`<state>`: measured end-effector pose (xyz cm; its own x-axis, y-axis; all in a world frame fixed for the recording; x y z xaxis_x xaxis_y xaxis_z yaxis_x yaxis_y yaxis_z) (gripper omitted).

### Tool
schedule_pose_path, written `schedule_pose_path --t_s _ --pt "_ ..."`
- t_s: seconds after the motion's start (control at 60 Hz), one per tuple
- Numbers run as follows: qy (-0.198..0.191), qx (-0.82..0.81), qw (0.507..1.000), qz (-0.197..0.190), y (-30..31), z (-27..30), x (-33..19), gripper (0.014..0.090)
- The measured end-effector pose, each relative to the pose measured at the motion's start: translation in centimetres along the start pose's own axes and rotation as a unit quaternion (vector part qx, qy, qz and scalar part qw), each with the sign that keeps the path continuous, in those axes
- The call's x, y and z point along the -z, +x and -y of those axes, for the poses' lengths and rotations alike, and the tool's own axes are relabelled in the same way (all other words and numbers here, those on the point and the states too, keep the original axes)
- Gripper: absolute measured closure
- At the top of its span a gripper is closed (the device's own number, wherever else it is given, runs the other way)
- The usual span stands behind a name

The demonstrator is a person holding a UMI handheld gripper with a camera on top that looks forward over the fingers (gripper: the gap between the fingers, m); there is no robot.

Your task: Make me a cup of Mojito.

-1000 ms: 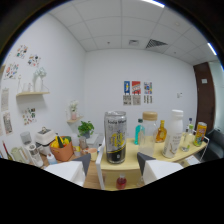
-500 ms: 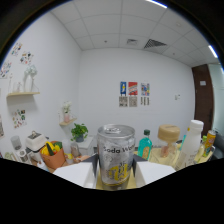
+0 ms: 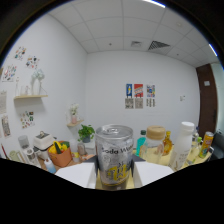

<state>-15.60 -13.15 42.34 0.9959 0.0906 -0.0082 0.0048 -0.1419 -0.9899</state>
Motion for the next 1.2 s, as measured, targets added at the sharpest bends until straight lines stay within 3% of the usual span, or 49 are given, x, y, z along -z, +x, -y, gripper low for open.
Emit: schedule_pose_path --t_s 0.167,0.333,0.567,0.75,0.983,1.2 --pt "0.019 -0.007 1.000 -0.001 1.7 -0.6 4.2 0.0536" --pt "-0.014 -0.027 0.999 -0.011 5.0 -6.9 6.9 0.0536" --pt "-0.080 -0.094 0.992 -0.017 8.7 -19.5 6.8 0.0537" --pt "-0.091 -0.220 0.971 -0.007 9.7 -24.3 6.4 0.0535" --pt "-0.094 -0.481 0.871 0.021 10.5 -24.8 6.2 0.0535" --pt "-0.074 -0.678 0.729 0.052 11.2 -23.3 6.2 0.0538"
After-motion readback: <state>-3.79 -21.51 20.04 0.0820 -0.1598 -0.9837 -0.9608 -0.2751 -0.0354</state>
